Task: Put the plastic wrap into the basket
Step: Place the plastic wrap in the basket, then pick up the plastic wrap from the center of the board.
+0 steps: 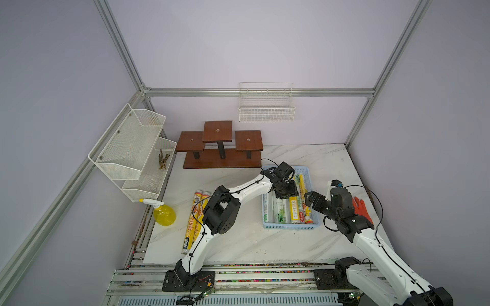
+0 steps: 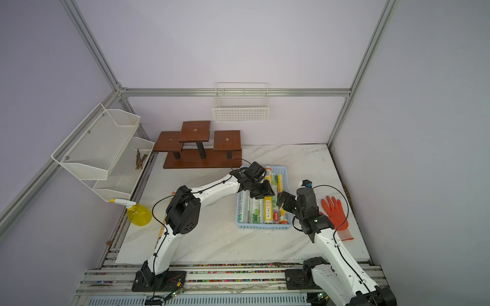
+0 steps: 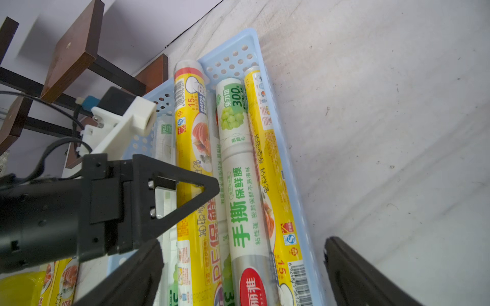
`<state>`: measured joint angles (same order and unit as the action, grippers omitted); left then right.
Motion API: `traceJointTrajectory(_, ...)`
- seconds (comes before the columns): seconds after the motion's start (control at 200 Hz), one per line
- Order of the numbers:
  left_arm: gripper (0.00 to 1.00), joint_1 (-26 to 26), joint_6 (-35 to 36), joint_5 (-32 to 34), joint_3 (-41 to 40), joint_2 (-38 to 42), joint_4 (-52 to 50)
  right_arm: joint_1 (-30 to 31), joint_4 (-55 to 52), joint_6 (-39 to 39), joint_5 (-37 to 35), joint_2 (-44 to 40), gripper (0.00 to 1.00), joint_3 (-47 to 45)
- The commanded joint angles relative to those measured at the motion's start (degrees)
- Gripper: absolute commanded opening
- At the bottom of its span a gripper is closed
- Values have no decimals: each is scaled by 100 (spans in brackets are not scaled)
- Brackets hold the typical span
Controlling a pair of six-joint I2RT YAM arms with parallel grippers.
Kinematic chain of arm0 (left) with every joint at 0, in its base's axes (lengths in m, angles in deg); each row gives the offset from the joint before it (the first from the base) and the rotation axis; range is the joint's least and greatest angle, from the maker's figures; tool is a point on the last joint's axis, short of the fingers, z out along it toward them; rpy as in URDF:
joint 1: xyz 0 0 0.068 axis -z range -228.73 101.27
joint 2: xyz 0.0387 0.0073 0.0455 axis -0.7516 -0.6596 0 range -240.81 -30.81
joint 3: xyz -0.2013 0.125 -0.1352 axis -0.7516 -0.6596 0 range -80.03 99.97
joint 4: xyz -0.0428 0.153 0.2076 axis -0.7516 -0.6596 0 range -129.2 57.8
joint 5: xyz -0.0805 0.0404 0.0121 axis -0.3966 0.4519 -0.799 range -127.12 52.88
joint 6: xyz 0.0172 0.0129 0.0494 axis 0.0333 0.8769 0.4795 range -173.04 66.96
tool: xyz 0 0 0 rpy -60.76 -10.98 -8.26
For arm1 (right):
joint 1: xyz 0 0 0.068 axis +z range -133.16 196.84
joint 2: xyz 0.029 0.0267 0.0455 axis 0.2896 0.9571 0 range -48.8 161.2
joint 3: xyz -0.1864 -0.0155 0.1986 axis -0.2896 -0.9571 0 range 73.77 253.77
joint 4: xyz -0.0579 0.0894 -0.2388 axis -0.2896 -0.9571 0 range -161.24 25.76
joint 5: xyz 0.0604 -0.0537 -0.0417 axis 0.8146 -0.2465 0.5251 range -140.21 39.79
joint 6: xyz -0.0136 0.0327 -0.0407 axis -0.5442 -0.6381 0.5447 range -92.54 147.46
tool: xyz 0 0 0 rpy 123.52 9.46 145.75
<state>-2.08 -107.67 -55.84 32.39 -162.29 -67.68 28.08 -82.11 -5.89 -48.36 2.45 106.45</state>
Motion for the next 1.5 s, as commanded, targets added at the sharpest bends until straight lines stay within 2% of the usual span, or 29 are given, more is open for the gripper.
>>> traceJointTrajectory(0.0,40,10,-48,140,225,-21,-278,-24,-55,21,-44,-82,99,-43)
traceJointTrajectory(0.175,52,36,-39,13,295,-132,-441,-18,-19,-5,-3,-71,99,-45)
traceJointTrajectory(0.29,60,71,17,184,298,-67,-555,-20,-13,-4,26,-94,99,-31)
traceJointTrajectory(0.42,60,68,84,374,312,9,-675,-22,3,-1,44,-96,99,-28)
traceJointTrajectory(0.7,52,72,302,927,386,253,-1123,-22,11,-1,27,-118,99,-32)
traceJointTrajectory(0.78,55,72,358,1048,394,340,-1189,-26,29,-6,26,-115,99,-42)
traceJointTrajectory(0.825,58,71,431,968,445,338,-1198,-22,29,-6,26,-115,99,-43)
traceJointTrajectory(0.945,59,81,575,800,570,456,-1228,-21,27,-2,83,-136,99,-17)
traceJointTrajectory(1.08,61,86,843,1081,337,856,-1102,-22,82,-14,224,-187,99,23)
traceJointTrajectory(1.295,66,71,1090,823,65,1178,-816,-25,253,-62,575,-121,99,96)
traceJointTrajectory(1.495,64,-51,1382,1709,-991,2189,-418,6,874,-258,1737,-3,99,159)
